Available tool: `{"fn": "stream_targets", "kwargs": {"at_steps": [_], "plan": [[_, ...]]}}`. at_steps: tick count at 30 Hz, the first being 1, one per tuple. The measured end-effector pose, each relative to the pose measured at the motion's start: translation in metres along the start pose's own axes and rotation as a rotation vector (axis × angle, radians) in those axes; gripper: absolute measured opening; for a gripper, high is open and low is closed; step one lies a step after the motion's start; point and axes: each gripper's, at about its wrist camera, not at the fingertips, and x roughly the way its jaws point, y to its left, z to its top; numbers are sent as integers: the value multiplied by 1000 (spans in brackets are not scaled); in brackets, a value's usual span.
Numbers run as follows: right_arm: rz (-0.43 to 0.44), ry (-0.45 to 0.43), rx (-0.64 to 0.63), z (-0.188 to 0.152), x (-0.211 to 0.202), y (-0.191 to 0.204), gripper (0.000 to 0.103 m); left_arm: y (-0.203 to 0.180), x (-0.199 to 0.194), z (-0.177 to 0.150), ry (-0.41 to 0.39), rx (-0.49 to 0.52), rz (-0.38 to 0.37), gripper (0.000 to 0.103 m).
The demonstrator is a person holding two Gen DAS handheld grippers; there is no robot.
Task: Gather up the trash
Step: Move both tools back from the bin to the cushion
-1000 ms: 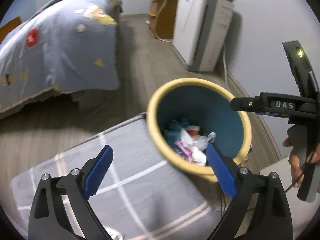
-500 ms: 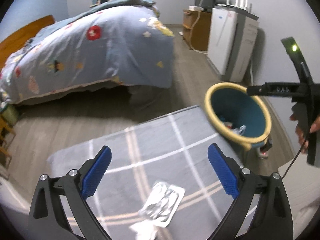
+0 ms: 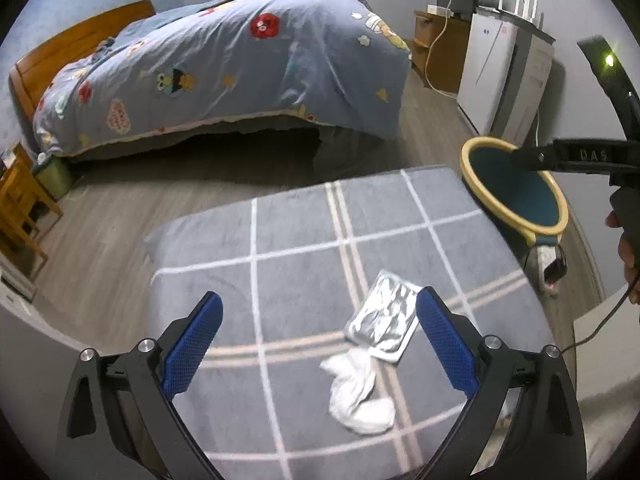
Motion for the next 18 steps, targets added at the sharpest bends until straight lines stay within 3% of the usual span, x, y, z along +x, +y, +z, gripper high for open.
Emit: {"fn": "stream_targets", "kwargs": {"at_steps": [5, 8, 15, 18], "plan": [[-11, 3, 24, -19, 3, 25, 97, 5, 0, -16, -5, 24, 8, 96], [-25, 27, 40, -30, 12, 36, 97, 5, 13, -29, 39, 40, 0, 96], [-69, 100, 52, -46, 39, 52, 97, 7, 54, -57, 184, -28, -106, 96], [-85, 121, 44, -50, 47, 57, 97, 1, 66, -65, 233, 2, -118, 96]]}}
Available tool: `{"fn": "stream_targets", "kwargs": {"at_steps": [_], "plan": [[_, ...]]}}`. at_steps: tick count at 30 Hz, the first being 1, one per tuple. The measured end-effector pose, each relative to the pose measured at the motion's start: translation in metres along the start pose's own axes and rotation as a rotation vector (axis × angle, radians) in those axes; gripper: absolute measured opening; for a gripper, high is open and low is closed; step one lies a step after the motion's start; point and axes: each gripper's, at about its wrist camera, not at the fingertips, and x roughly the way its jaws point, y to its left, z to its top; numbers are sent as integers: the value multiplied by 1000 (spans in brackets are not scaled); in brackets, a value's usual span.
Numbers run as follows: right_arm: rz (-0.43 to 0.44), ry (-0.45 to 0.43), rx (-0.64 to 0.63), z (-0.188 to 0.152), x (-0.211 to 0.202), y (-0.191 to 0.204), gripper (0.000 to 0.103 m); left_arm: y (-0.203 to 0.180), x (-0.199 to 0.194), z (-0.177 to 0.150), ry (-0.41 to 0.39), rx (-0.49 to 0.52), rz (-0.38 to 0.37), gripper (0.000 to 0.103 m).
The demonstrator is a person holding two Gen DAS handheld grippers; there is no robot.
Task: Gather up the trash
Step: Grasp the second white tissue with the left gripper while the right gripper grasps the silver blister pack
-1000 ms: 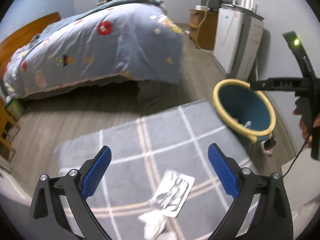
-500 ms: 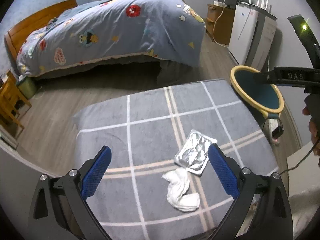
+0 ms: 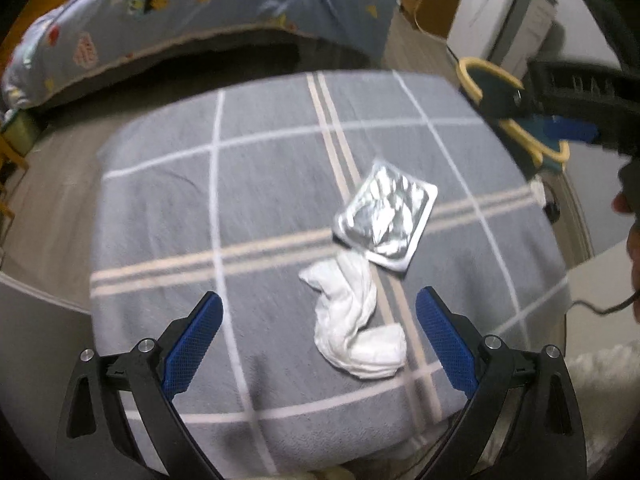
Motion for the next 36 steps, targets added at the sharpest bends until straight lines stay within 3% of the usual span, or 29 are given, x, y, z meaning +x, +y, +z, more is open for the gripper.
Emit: {"fn": "stream_targets", "kwargs": {"at_steps": [6, 11, 15, 20, 27, 32, 36], "plan": [[-19, 51, 10, -5, 18, 5, 97, -10, 17, -6, 53, 66, -8, 92], [-30, 80, 20, -8, 30, 10, 97, -11, 25, -7, 94, 78, -36, 64], [-29, 109, 30, -11, 39, 15, 97, -11, 28, -12, 115, 102, -52, 50], [-1, 143, 86, -12, 49, 19, 97, -6, 32, -15, 142, 115, -50, 15], [19, 185, 128, -14, 66, 33, 97, 32, 12, -4, 53, 11, -10, 13], [37, 222, 164, -15, 82, 43, 97, 61, 9, -3, 46, -66, 21, 13], [65, 259, 223, -16, 96, 50, 97, 70, 6, 3, 33, -97, -1, 13]]}}
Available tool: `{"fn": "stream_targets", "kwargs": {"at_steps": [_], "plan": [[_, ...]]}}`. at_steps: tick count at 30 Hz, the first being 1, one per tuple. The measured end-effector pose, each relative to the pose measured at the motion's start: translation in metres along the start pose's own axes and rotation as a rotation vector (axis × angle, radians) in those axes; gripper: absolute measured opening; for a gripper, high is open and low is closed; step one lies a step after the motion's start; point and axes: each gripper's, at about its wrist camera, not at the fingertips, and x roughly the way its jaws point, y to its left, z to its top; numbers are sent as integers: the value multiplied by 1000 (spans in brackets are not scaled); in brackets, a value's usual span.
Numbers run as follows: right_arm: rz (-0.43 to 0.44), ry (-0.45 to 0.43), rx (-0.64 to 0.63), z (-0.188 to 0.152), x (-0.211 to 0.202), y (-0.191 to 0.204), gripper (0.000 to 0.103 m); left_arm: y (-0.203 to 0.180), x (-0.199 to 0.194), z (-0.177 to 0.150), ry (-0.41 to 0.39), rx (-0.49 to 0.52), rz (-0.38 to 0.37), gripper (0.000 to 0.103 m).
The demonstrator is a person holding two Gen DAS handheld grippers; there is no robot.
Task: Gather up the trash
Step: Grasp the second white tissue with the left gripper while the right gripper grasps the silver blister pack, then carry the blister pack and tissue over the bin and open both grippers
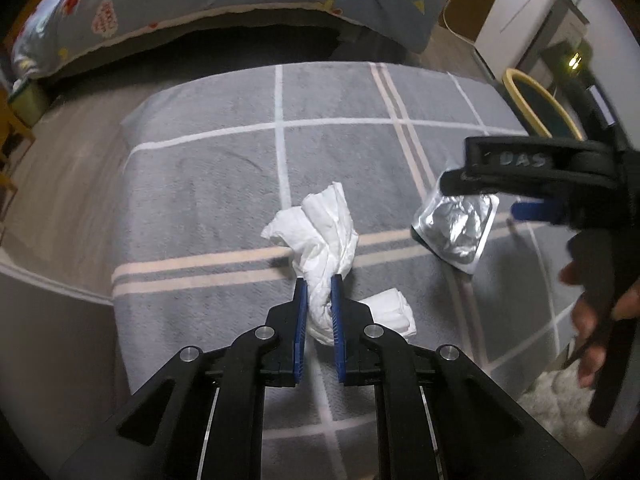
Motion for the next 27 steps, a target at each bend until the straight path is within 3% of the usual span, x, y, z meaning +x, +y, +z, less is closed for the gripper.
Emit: {"fn": "stream_targets", "kwargs": {"at_steps": [5, 11, 16, 22, 27], "plan": [[0, 3, 33, 3, 10, 12, 98, 4, 1, 5, -11, -18, -15, 13], [-75, -27, -104, 9, 19, 41, 95, 12, 3, 7, -11, -46, -30, 13], [-170, -48, -250, 4, 25, 68, 74, 14, 3, 9, -8, -61, -36, 13], [-134, -63, -266, -1, 12, 64, 74, 10, -1, 10, -28, -36, -38, 13], [-107, -133, -262, 0, -23, 42, 74, 7, -13, 15, -80, -35, -25, 13]]}}
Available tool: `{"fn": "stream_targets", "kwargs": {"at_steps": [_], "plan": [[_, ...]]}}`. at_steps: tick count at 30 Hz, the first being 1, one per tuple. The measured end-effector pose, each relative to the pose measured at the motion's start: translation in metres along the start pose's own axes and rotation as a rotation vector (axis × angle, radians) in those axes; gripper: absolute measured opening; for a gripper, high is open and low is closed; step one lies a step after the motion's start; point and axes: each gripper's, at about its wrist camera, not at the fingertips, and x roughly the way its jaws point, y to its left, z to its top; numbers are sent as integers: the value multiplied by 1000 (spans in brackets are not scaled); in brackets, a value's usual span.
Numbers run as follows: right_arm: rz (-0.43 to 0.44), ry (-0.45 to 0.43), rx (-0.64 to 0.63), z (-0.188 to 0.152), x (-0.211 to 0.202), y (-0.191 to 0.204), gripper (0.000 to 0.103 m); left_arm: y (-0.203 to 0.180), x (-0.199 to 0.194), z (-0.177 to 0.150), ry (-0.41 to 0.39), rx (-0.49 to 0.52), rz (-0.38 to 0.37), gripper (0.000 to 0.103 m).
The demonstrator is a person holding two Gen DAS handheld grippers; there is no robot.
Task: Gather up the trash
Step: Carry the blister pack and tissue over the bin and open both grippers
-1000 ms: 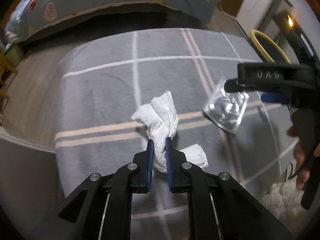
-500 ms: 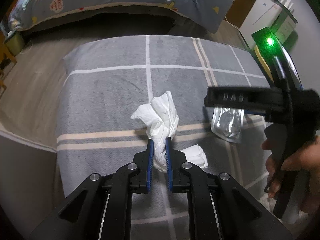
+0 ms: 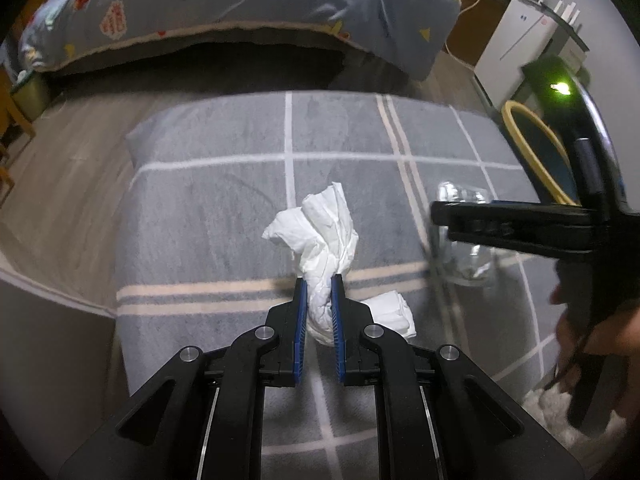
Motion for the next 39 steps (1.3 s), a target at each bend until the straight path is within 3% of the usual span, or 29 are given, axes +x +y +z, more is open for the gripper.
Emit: {"fn": "stream_targets", "kwargs": {"at_steps": [8, 14, 32, 39], "plan": [[-9, -158, 2, 9, -60, -42, 74, -38, -20, 15, -102, 105, 34, 13], [-1, -247, 24, 24, -99, -89, 74, -72, -21, 23, -131, 168, 49, 13], [52, -338, 130, 53, -151, -244, 74, -143, -2, 50, -134, 236, 11, 13], [37, -325, 216, 58, -139, -304, 74, -178, 4, 67, -144, 285, -6, 13]]}}
